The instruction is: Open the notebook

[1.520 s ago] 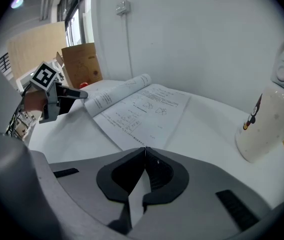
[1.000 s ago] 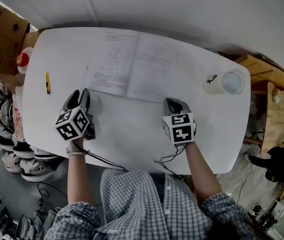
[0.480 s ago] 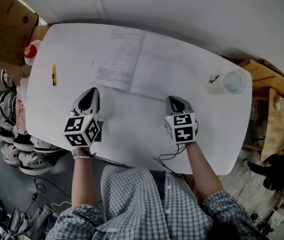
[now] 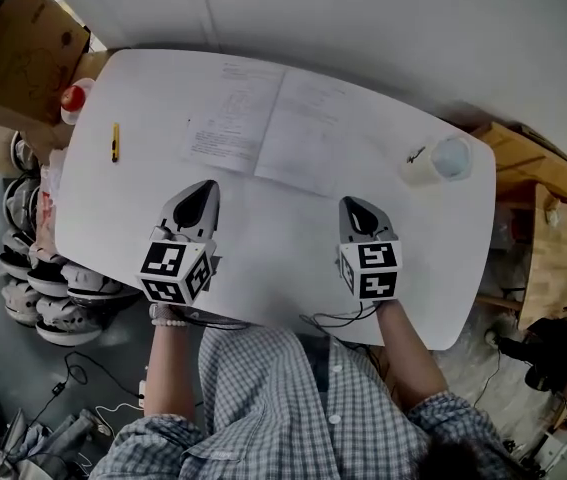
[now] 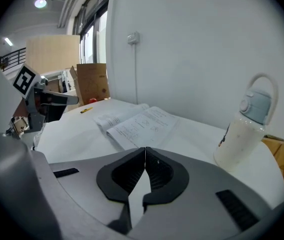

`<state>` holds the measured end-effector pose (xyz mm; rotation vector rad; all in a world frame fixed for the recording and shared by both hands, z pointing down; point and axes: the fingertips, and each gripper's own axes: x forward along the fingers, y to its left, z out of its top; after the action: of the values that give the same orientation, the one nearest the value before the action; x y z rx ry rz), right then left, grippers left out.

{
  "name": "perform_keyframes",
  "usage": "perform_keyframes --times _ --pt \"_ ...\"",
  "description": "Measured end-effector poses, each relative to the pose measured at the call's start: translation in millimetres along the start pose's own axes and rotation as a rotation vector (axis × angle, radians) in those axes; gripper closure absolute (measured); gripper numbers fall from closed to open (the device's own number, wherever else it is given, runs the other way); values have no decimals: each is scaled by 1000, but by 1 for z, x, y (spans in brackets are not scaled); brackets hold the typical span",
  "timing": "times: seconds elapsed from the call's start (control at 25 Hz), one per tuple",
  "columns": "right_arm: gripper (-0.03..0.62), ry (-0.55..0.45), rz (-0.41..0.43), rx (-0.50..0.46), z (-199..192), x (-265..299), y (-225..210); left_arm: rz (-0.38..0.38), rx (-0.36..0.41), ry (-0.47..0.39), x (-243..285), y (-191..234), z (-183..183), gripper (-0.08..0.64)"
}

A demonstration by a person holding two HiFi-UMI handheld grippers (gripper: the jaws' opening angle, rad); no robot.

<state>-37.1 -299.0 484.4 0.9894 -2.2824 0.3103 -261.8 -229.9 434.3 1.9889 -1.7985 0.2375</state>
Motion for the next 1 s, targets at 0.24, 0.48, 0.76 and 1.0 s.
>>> perform_keyframes --times 0.24,0.48,0.76,1.0 --pt "571 -149 41 23 29 -36 -2 -40 9 -66 -17 -35 23 552" --pt "571 -262 71 5 56 -74 -2 -61 52 -110 -40 -69 43 552" --pt "571 -371 113 -34 83 -116 4 -68 73 -189 -68 -102 67 552" --pt "571 -456 138 -128 105 -147 15 -58 82 -246 -90 -125 86 552"
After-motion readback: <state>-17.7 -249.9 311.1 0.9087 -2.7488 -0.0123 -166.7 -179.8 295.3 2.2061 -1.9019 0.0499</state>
